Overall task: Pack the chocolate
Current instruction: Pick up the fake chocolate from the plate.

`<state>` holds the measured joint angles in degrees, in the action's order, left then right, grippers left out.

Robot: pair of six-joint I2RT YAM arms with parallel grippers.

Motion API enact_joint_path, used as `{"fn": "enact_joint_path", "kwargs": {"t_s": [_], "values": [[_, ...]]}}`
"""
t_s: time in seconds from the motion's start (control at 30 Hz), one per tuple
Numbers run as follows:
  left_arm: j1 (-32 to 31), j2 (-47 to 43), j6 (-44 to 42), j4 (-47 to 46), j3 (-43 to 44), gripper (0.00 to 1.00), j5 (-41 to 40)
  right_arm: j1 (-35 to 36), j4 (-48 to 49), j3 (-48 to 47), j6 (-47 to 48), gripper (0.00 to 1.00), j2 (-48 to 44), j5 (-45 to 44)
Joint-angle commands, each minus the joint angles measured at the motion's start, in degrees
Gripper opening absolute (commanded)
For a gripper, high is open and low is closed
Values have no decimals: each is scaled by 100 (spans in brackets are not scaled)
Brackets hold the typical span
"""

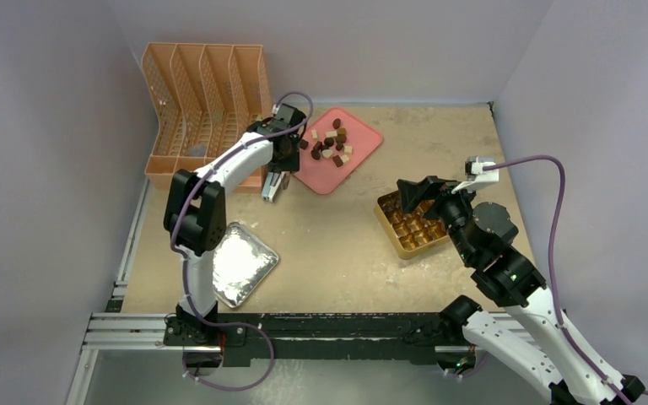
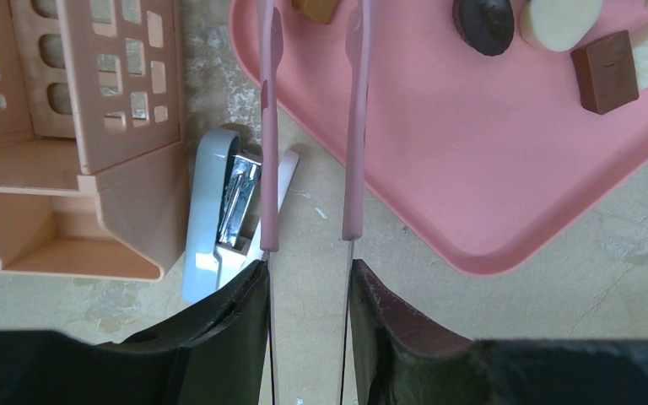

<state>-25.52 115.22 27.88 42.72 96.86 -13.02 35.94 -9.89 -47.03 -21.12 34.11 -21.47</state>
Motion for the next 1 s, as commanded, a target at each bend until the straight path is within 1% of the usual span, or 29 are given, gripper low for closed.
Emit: {"fn": "enact_joint_path", "kwargs": {"t_s": [0.0,0.13,0.33,0.47,0.77,0.97], "values": [[38,35,-113,-227,254,36,131,-11,386,-121,84,99,21,-8],[38,78,-116,-237,287,35,171,-16,384,-131,93,98,43,7],[38,56,-142,-177,377,27,224,-16,391,-141,91,98,43,6],[38,-79,-142,-112,370,23,238,-13,383,-144,67,98,31,20],[38,-601,-82,-97,116,21,441,-18,353,-124,4,98,-1,5],[30,-986,-89,-206,-121,20,868,-17,313,-127,-25,98,-64,-39]]}}
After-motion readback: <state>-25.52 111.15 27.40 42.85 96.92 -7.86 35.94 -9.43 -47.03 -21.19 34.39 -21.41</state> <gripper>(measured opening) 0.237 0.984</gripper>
